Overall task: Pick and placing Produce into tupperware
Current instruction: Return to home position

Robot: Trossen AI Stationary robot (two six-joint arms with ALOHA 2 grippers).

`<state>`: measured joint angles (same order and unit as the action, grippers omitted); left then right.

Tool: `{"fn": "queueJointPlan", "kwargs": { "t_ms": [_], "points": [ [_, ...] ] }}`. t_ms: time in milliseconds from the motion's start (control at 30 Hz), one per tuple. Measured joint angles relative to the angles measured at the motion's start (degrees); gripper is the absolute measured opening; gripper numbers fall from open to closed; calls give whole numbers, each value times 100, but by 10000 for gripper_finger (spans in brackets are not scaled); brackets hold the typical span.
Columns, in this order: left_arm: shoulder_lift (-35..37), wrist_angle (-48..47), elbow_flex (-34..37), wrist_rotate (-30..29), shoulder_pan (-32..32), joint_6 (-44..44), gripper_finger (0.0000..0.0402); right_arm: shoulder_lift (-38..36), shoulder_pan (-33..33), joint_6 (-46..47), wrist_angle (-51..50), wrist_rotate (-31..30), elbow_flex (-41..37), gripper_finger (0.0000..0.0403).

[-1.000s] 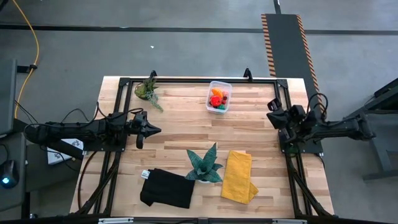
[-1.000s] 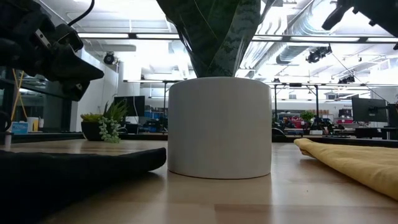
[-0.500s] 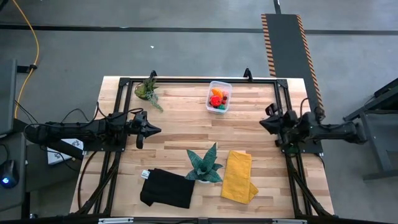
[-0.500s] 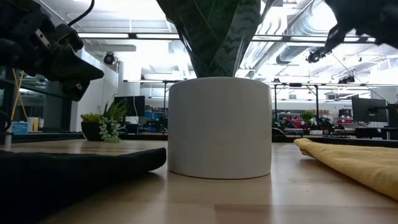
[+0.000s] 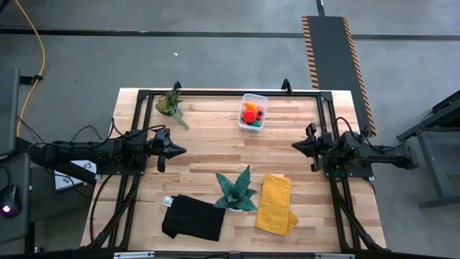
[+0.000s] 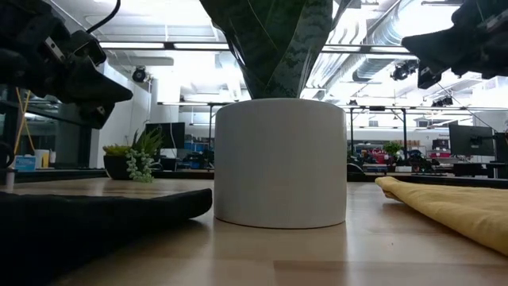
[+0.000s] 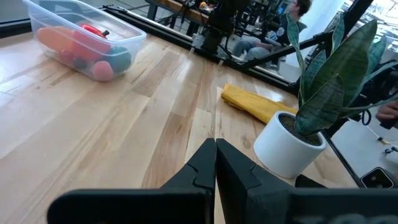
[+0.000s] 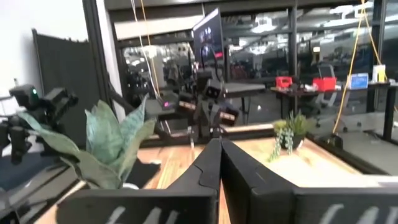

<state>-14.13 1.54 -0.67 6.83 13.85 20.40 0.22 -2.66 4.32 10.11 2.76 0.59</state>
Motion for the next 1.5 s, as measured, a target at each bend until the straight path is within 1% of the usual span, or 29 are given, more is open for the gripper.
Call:
{"fn": "queueJointPlan", "kwargs": {
  "t_ms": [133, 300, 1500],
  "points": [
    [0, -1, -1, 0, 0, -1, 1, -1, 0, -48, -379, -8, 1, 0],
    [0, 0, -1, 0, 0, 0, 1, -1, 0, -28, -961, -316, 10, 0],
    [0, -1, 0, 0, 0, 0, 1, 7, 0, -31, -973, -339, 10, 0]
  ]
}}
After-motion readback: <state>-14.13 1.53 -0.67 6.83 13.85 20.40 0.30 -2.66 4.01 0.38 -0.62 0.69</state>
